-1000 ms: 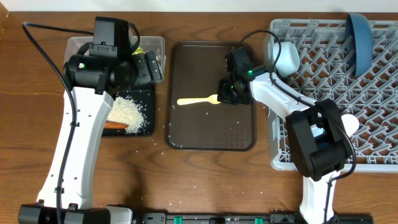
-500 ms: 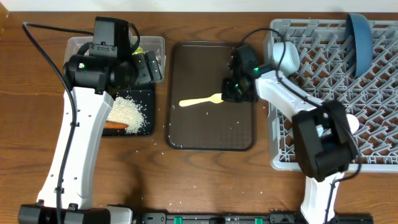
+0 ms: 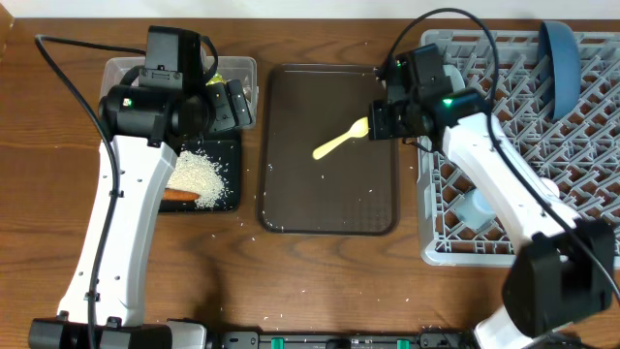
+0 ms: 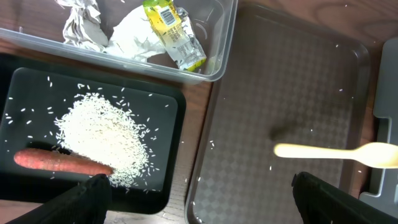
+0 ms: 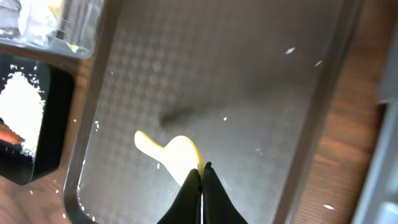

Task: Sort waste into correct bins and load items into the dishwasher rack
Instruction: 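Carry the yellow spoon with the right gripper and drop it in the rack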

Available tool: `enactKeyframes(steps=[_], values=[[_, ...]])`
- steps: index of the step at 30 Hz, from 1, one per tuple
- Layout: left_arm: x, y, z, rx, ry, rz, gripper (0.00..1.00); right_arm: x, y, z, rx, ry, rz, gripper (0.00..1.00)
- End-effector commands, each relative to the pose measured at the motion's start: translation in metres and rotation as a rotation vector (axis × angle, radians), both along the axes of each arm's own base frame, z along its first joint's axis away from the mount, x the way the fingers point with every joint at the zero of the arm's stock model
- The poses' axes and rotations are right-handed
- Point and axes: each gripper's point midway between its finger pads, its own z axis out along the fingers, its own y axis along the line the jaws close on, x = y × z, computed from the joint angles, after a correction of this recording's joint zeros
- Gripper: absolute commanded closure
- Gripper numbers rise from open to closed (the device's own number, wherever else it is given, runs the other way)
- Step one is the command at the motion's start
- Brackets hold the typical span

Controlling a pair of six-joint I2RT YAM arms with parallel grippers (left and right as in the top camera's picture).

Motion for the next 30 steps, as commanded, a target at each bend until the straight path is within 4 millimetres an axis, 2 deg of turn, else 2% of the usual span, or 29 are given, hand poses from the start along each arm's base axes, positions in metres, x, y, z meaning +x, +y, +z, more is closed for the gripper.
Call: enactKeyframes(steps=[1, 3, 9, 14, 17, 19, 22, 30], values=[[0.001, 0.002, 0.000, 0.014, -0.001, 0.004, 0.05, 0.005, -0.026, 0.046, -0.054, -0.147, -0.012, 0.99], [0.001, 0.002, 0.000, 0.015, -0.001, 0.004, 0.05, 0.003, -0.039, 0.061, -0.087, -0.182, -0.051, 0.99], [0.001, 0.002, 0.000, 0.015, -0.001, 0.005, 0.04, -0.016, -0.105, 0.103, -0.251, -0.269, -0.236, 0.99], [0.001, 0.002, 0.000, 0.015, -0.001, 0.005, 0.04, -0.045, -0.153, 0.139, -0.319, -0.324, -0.368, 0.99], [0.001, 0.002, 0.000, 0.015, -0.001, 0.005, 0.05, -0.065, -0.178, 0.152, -0.360, -0.335, -0.433, 0.99], [0.001, 0.002, 0.000, 0.015, -0.001, 0.005, 0.04, -0.077, -0.187, 0.152, -0.384, -0.310, -0.452, 0.99], [0.001, 0.002, 0.000, 0.015, -0.001, 0.005, 0.04, -0.087, -0.192, 0.141, -0.406, -0.248, -0.451, 0.99], [0.001, 0.002, 0.000, 0.015, -0.001, 0.005, 0.04, -0.098, -0.190, 0.092, -0.465, -0.031, -0.395, 0.99]])
